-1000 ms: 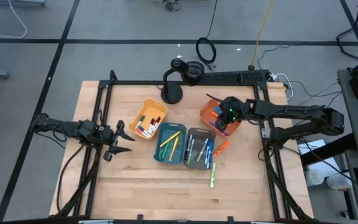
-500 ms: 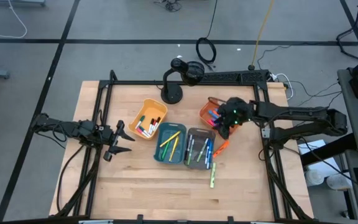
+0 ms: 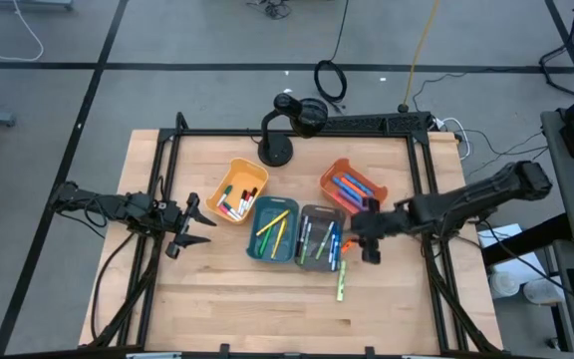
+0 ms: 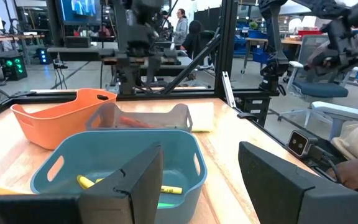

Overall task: Pick & Place Markers
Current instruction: Put the orange highlighter into the orange bin

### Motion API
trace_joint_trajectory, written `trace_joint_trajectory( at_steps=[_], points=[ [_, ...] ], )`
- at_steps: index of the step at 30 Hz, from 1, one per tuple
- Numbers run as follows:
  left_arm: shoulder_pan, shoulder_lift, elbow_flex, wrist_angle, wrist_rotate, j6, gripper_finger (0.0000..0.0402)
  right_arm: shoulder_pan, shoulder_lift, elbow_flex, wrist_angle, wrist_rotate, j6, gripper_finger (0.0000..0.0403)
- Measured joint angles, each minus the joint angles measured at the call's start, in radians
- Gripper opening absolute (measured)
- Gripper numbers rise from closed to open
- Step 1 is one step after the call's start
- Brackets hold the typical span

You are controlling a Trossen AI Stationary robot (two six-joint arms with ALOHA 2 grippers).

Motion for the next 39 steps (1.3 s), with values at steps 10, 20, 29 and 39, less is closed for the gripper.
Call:
trace_joint_trajectory(
  at_steps=[10, 20, 29, 39],
  points=[
    [0.0, 0.0, 0.0, 0.0, 0.0, 0.0, 0.0214, 0.103, 0.179, 0.0, -0.073, 0.063, -0.008, 0.015],
    [0.0, 0.0, 0.0, 0.0, 0.0, 0.0, 0.0214, 0.098, 0.336, 0.0, -0.053, 0.066, -0.099, 0.015],
    [0.0, 0.0, 0.0, 0.0, 0.0, 0.0, 0.0214, 0.08, 0.404, 0.002, -0.026, 0.062, -0.115, 0.015],
    [0.0, 0.0, 0.0, 0.0, 0.0, 0.0, 0.0214, 0.08, 0.399, 0.002, -0.051, -0.018, -0.065, 0.0086]
  ],
)
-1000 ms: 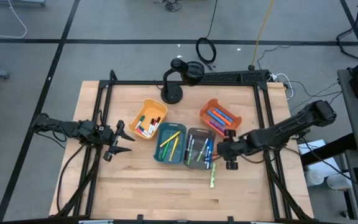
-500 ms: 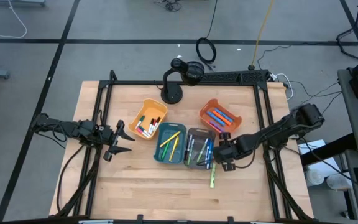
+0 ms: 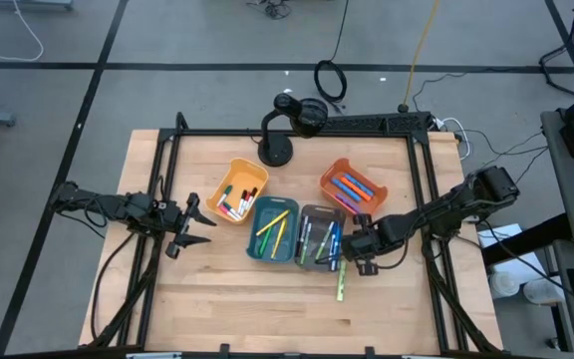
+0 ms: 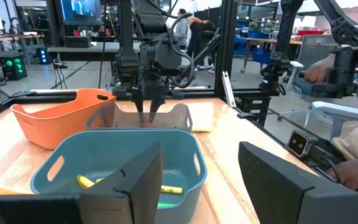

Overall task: Pick & Place Markers
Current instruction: Put the orange highlighter into the orange bin

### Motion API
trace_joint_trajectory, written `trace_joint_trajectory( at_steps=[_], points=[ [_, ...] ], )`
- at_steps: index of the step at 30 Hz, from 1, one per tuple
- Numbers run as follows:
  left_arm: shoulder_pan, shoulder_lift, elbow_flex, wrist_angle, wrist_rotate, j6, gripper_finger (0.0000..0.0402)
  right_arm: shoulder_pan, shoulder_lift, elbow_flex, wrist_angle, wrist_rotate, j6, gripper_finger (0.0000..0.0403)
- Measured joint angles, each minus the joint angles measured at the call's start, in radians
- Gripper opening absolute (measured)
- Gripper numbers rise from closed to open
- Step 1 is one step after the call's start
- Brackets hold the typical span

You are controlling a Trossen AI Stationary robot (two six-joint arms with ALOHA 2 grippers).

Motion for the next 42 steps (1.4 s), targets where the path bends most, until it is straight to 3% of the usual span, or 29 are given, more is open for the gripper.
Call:
trace_joint_trajectory(
  at_steps=[4, 11, 17, 24, 34, 39, 42],
  points=[
    [0.0, 0.0, 0.0, 0.0, 0.0, 0.0, 0.0214, 0.0, -0.002, 0.0, -0.008, -0.033, 0.035, 0.004],
    [0.0, 0.0, 0.0, 0.0, 0.0, 0.0, 0.0214, 0.001, -0.002, 0.0, -0.011, -0.085, 0.147, 0.004],
    [0.0, 0.0, 0.0, 0.0, 0.0, 0.0, 0.0214, 0.001, -0.002, 0.001, -0.03, -0.234, 0.303, 0.004],
    [0.0, 0.0, 0.0, 0.0, 0.0, 0.0, 0.0214, 0.003, -0.042, -0.004, -0.01, -0.283, 0.319, 0.004],
    [0.0, 0.0, 0.0, 0.0, 0.0, 0.0, 0.0214, 0.003, -0.165, -0.004, 0.06, -0.24, 0.328, 0.004],
    [0.0, 0.0, 0.0, 0.001, 0.0, 0.0, 0.0214, 0.003, -0.258, -0.003, 0.192, -0.227, 0.322, 0.004],
    [0.0, 0.0, 0.0, 0.001, 0.0, 0.0, 0.0214, 0.003, -0.319, -0.003, 0.251, -0.167, 0.318, 0.004]
  ],
)
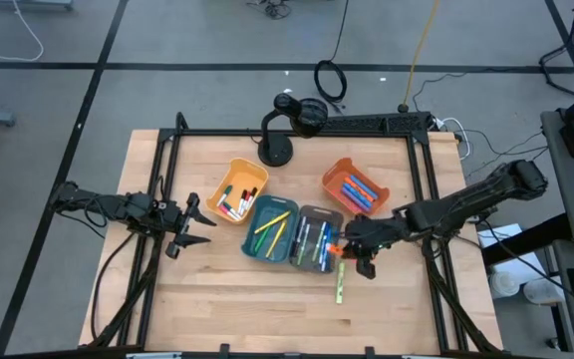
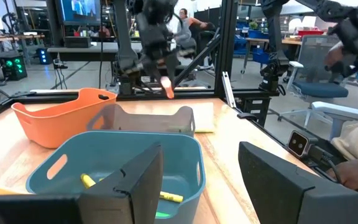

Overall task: Pick & Place Markers
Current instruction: Put the orange highlighter into the orange bin

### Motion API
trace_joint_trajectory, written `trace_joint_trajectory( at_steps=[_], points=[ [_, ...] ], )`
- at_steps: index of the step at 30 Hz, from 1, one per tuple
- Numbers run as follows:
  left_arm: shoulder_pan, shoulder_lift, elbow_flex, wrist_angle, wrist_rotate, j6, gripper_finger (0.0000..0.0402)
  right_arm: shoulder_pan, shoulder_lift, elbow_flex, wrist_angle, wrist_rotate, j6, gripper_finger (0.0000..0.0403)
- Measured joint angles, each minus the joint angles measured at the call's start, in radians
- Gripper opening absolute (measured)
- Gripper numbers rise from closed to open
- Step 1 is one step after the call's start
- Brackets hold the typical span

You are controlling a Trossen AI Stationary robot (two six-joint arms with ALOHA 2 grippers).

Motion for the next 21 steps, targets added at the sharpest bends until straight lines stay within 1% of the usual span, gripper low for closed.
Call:
trace_joint_trajectory(
  at_steps=[3, 9, 11, 15, 18, 21],
  points=[
    [0.0, 0.0, 0.0, 0.0, 0.0, 0.0, 0.0214, -0.004, -0.061, 0.0, 0.002, 0.123, 0.015, 0.004],
    [0.0, 0.0, 0.0, 0.0, 0.0, 0.0, 0.0214, -0.039, -0.144, 0.001, -0.013, 0.436, 0.026, 0.0043],
    [0.0, 0.0, 0.0, 0.0, 0.0, 0.0, 0.0214, -0.071, -0.16, 0.001, -0.028, 0.496, 0.057, 0.0044],
    [0.0, 0.0, 0.0, 0.0, 0.0, 0.0, 0.0214, -0.163, -0.174, 0.001, -0.112, 0.509, 0.112, 0.0041],
    [0.0, 0.0, 0.0, -0.001, 0.0, 0.0, 0.0214, -0.232, -0.172, 0.001, -0.188, 0.507, 0.113, 0.0042],
    [0.0, 0.0, 0.0, -0.001, 0.0, 0.0, 0.0214, -0.287, -0.167, 0.001, -0.214, 0.506, 0.095, 0.0051]
  ],
)
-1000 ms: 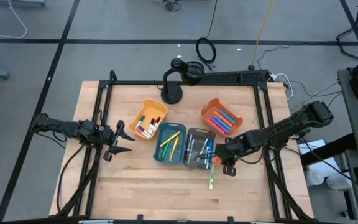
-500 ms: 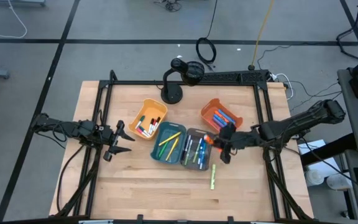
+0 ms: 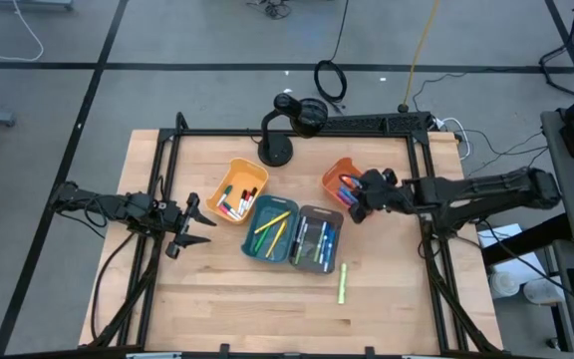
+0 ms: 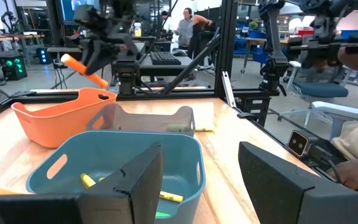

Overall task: Pick & Place Markers
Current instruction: Put the orange highlighter into the orange bin, then put the light green highlighter into the orange bin

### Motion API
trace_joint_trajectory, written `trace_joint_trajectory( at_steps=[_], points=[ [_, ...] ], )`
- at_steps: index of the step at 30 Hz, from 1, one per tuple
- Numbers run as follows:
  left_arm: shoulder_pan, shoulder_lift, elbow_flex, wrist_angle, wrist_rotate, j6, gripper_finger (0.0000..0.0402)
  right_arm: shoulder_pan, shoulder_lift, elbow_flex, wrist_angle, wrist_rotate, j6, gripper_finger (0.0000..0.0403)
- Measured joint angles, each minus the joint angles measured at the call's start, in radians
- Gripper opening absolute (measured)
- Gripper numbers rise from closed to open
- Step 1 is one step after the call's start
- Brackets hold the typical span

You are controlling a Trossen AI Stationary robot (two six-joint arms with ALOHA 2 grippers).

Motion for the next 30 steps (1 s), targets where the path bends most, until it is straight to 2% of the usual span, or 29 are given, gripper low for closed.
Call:
trace_joint_trajectory(
  at_steps=[9, 14, 16, 19, 22, 24, 28, 30],
  points=[
    [0.0, 0.0, 0.0, 0.0, 0.0, 0.0, 0.0214, -0.078, -0.001, 0.0, 0.011, 0.0, -0.055, 0.0107],
    [0.0, 0.0, 0.0, 0.0, 0.0, 0.0, 0.0214, -0.086, 0.0, 0.0, 0.013, -0.003, -0.021, 0.0123],
    [0.0, 0.0, 0.0, 0.0, 0.0, 0.0, 0.0214, -0.086, -0.001, 0.0, 0.019, -0.044, -0.019, 0.0126],
    [0.0, 0.0, 0.0, 0.0, 0.0, 0.0, 0.0214, -0.075, 0.0, 0.0, 0.067, -0.172, -0.16, 0.0124],
    [0.0, 0.0, 0.0, 0.0, 0.0, 0.0, 0.0214, -0.025, 0.0, 0.0, 0.149, -0.312, -0.219, 0.0116],
    [0.0, 0.0, 0.0, 0.0, 0.0, 0.0, 0.0214, 0.035, 0.0, 0.0, 0.24, -0.354, -0.232, 0.011],
    [0.0, 0.0, 0.0, 0.0, 0.0, 0.0, 0.0214, 0.212, 0.02, 0.0, 0.482, -0.362, -0.327, 0.0103],
    [0.0, 0.0, 0.0, 0.0, 0.0, 0.0, 0.0214, 0.31, 0.046, 0.001, 0.61, -0.325, -0.386, 0.0102]
  ],
)
